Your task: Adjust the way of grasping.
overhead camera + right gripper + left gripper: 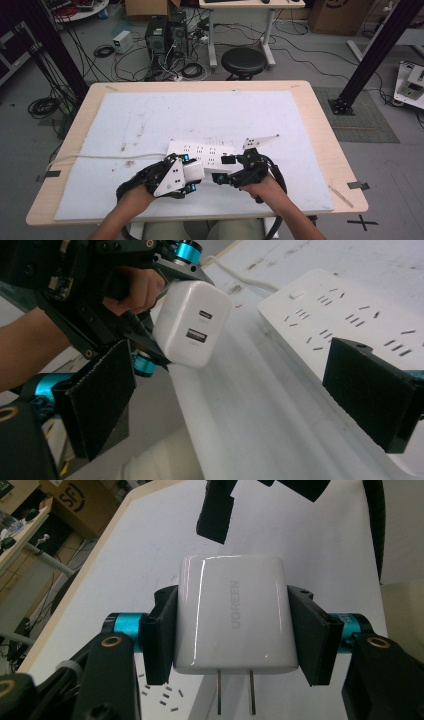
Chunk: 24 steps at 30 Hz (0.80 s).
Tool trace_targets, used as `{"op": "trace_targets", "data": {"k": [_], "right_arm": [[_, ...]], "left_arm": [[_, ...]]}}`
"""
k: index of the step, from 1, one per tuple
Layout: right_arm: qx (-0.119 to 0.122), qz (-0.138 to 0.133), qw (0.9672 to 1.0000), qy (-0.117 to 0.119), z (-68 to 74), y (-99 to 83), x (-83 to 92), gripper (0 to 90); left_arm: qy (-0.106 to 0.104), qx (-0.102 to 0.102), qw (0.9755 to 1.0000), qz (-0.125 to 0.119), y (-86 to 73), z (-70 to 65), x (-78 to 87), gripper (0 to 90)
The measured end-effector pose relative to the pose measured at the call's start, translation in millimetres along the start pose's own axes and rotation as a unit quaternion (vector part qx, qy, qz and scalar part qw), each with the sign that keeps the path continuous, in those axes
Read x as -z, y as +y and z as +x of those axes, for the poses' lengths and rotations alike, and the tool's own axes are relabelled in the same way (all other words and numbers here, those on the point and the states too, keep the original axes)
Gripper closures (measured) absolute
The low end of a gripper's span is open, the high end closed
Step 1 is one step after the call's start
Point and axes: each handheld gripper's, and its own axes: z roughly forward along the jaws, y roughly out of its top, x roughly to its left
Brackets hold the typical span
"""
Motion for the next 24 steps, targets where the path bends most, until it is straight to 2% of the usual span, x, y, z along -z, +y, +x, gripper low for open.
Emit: {"op": "trace_targets", "data": {"k": [6, 19, 24], "right_arm": [[-0.018, 0.014, 0.9997, 0.011, -1.7, 0.3, -3.7, 6.7], [-0.039, 0.022, 0.9987, 0.027, -4.7, -7.8, -14.4, 6.8], [-0.057, 0.029, 0.9974, 0.035, -6.3, -8.5, -17.7, 6.8]], "left_arm": [[-0.001, 0.003, 1.0000, 0.000, -3.1, -2.8, -5.4, 42.5], [-0.006, -0.018, 0.9998, 0.001, -2.9, -11.7, -14.4, 42.5], [-0.009, -0.024, 0.9997, -0.004, -1.0, -14.8, -15.4, 42.5]]}}
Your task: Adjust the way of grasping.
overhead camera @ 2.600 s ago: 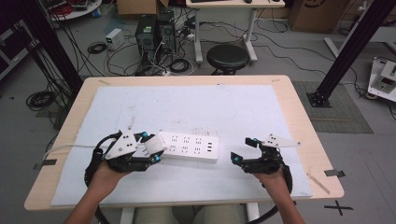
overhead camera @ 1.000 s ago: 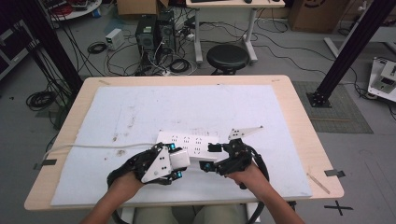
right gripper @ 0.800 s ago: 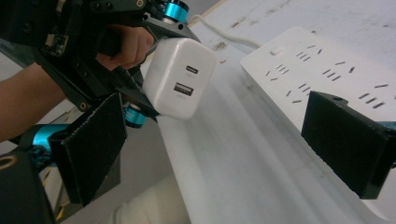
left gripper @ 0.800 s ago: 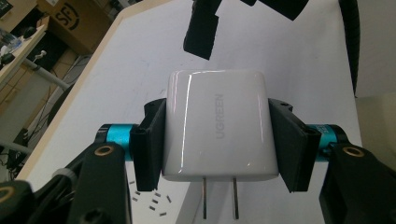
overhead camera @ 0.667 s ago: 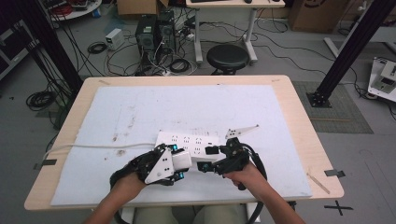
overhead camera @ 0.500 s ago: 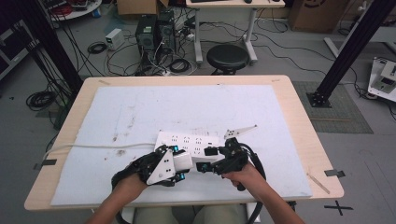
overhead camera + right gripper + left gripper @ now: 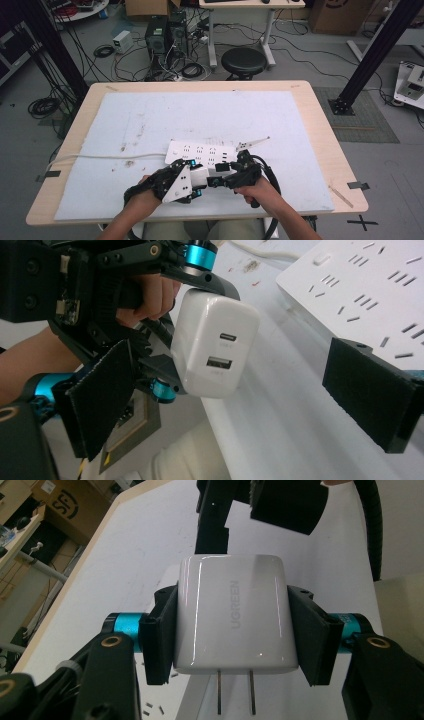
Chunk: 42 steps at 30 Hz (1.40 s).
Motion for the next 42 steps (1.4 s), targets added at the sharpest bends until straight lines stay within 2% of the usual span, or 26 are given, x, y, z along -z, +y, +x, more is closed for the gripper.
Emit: {"op": "trace_targets", "data": {"k": [12, 13, 14, 22, 26, 27, 28, 31, 34, 36, 37, 40, 42], "right_arm": [[-0.036, 0.007, 0.9991, 0.020, -6.4, 0.5, -6.4, 7.0], [-0.038, 0.007, 0.9990, 0.023, -6.8, 0.6, -6.5, 9.5], [-0.035, 0.004, 0.9990, 0.026, -7.6, 0.6, -6.4, 19.0], [-0.048, 0.008, 0.9979, 0.043, -9.2, -0.2, -10.2, 23.3], [-0.062, 0.013, 0.9957, 0.067, -10.5, 0.4, -11.7, 32.6], [-0.062, 0.013, 0.9957, 0.067, -10.5, 0.4, -11.7, 32.6], [-0.074, 0.021, 0.9939, 0.080, -11.1, 0.7, -11.9, 39.5], [-0.075, 0.018, 0.9932, 0.087, -12.8, 0.4, -13.2, 45.0], [-0.091, 0.021, 0.9912, 0.095, -13.8, 0.2, -13.2, 51.8], [-0.090, 0.022, 0.9905, 0.101, -14.5, 0.2, -14.0, 57.3], [-0.093, 0.026, 0.9900, 0.103, -14.2, 0.2, -13.9, 61.0], [-0.096, 0.032, 0.9898, 0.099, -14.1, 0.3, -13.9, 62.1], [-0.093, 0.035, 0.9911, 0.089, -14.1, -0.1, -14.4, 63.1]], "left_arm": [[-0.003, -0.009, 0.9999, -0.009, 3.7, -3.1, -2.3, 42.4], [-0.003, -0.008, 0.9999, -0.009, 3.7, -3.6, -2.6, 42.4], [-0.002, -0.009, 0.9999, -0.010, 4.0, -3.5, -2.7, 42.5], [-0.004, -0.011, 0.9999, -0.011, 5.5, -4.8, -4.2, 42.5], [-0.002, -0.014, 0.9998, -0.012, 6.2, -5.4, -4.6, 42.5], [-0.002, -0.014, 0.9998, -0.012, 6.2, -5.4, -4.6, 42.5], [0.000, -0.016, 0.9998, -0.012, 6.6, -5.8, -4.7, 42.5], [0.000, -0.017, 0.9998, -0.013, 6.9, -6.0, -4.7, 42.5], [0.002, -0.020, 0.9997, -0.011, 6.6, -6.1, -4.9, 42.4], [0.002, -0.020, 0.9998, -0.010, 5.9, -6.5, -5.7, 42.5], [0.002, -0.020, 0.9998, -0.007, 5.9, -6.4, -5.6, 42.4], [0.000, -0.019, 0.9998, -0.004, 5.3, -6.4, -7.3, 42.4], [-0.014, -0.001, 0.9999, 0.003, 3.3, -3.9, -9.8, 41.8]]}}
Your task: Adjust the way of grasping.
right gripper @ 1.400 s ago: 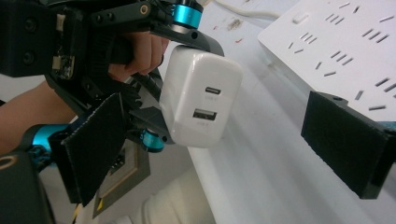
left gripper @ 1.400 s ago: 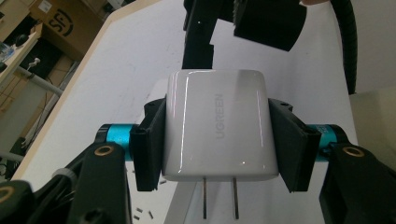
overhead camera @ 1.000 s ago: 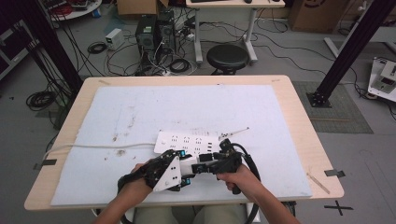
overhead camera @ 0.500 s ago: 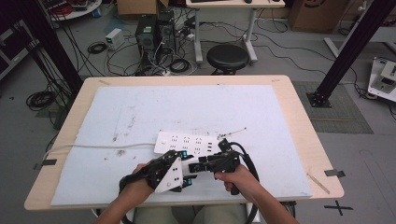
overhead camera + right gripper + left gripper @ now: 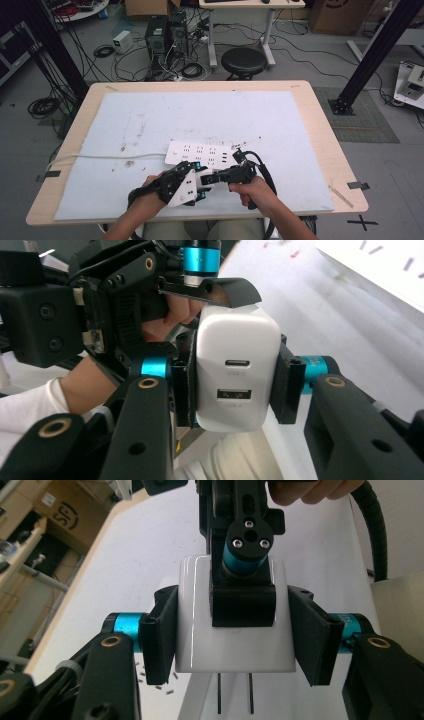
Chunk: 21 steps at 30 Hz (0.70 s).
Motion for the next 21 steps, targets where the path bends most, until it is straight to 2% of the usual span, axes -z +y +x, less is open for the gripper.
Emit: {"op": "trace_targets", "data": {"k": [2, 3, 4, 7, 9, 12, 14, 15, 16, 18, 19, 21], "right_arm": [[0.009, 0.000, 0.9996, -0.028, 1.5, -0.7, 0.3, 63.4], [0.018, -0.004, 0.9992, -0.036, 0.6, -0.8, 1.4, 63.4], [0.013, -0.005, 0.9989, -0.046, 1.2, -0.8, 4.5, 63.4], [0.028, -0.025, 0.9968, -0.071, 1.9, -0.3, 15.4, 63.4], [0.043, -0.032, 0.9942, -0.093, 4.7, 0.2, 22.3, 63.4], [0.078, -0.028, 0.9873, -0.136, 11.3, 2.2, 30.5, 63.5], [0.101, -0.023, 0.9805, -0.167, 16.6, 4.0, 35.1, 63.5], [0.113, -0.018, 0.9760, -0.186, 19.6, 5.2, 37.0, 63.5], [0.130, -0.014, 0.9705, -0.202, 21.6, 6.7, 38.8, 63.5], [0.142, -0.002, 0.9637, -0.226, 26.4, 8.9, 42.8, 63.5], [0.149, 0.002, 0.9606, -0.235, 28.0, 9.9, 45.1, 63.5], [0.155, 0.006, 0.9573, -0.244, 29.8, 11.7, 50.2, 63.5]], "left_arm": [[-0.006, 0.029, 0.9995, -0.005, -3.6, 3.2, 0.2, 39.9], [-0.003, 0.046, 0.9989, -0.008, -6.0, 4.6, 1.0, 35.1], [-0.005, 0.066, 0.9978, -0.008, -9.0, 6.5, 2.7, 30.7], [-0.010, 0.115, 0.9932, -0.014, -22.0, 10.9, 8.6, 28.5], [-0.007, 0.150, 0.9885, -0.019, -31.4, 13.8, 13.6, 25.5], [0.006, 0.198, 0.9796, -0.032, -43.6, 17.4, 21.3, 24.2], [0.013, 0.222, 0.9739, -0.046, -50.0, 19.8, 27.6, 24.2], [0.017, 0.232, 0.9713, -0.050, -52.6, 21.0, 30.8, 24.2], [0.022, 0.239, 0.9694, -0.053, -55.0, 22.4, 33.9, 24.2], [0.032, 0.255, 0.9644, -0.062, -59.4, 24.3, 39.6, 24.2], [0.036, 0.262, 0.9625, -0.063, -61.4, 25.2, 42.8, 24.2], [0.045, 0.270, 0.9598, -0.063, -65.2, 25.9, 49.4, 24.2]]}}
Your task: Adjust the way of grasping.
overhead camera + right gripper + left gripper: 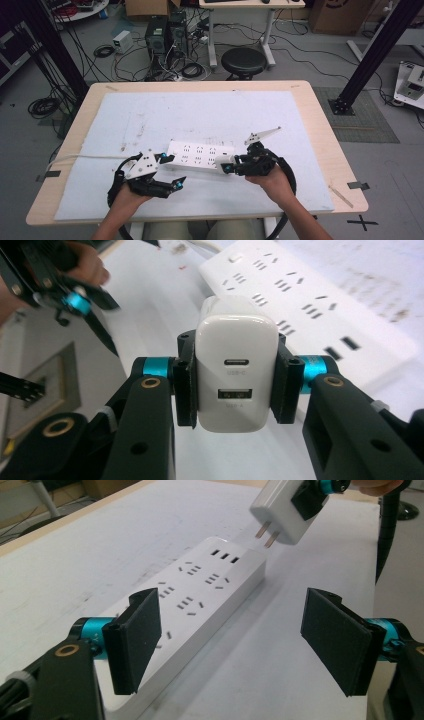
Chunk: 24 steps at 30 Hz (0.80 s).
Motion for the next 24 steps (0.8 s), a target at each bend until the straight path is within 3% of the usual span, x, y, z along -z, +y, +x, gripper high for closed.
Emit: {"op": "trace_targets", "data": {"k": [9, 12, 24], "right_arm": [[0.008, 0.012, 0.9994, -0.032, -10.3, 2.0, 17.6, 63.5], [0.011, 0.021, 0.9987, -0.045, -12.1, 1.8, 22.8, 63.5], [0.025, 0.025, 0.9981, -0.050, -9.8, 8.2, 27.0, 63.4]], "left_arm": [[0.033, 0.025, 0.9990, -0.016, -11.5, 11.3, 24.9, 24.1], [0.055, 0.033, 0.9974, -0.033, -15.8, 16.1, 32.0, 24.1], [0.069, 0.052, 0.9955, -0.040, -28.6, 14.2, 46.5, 24.1]]}}
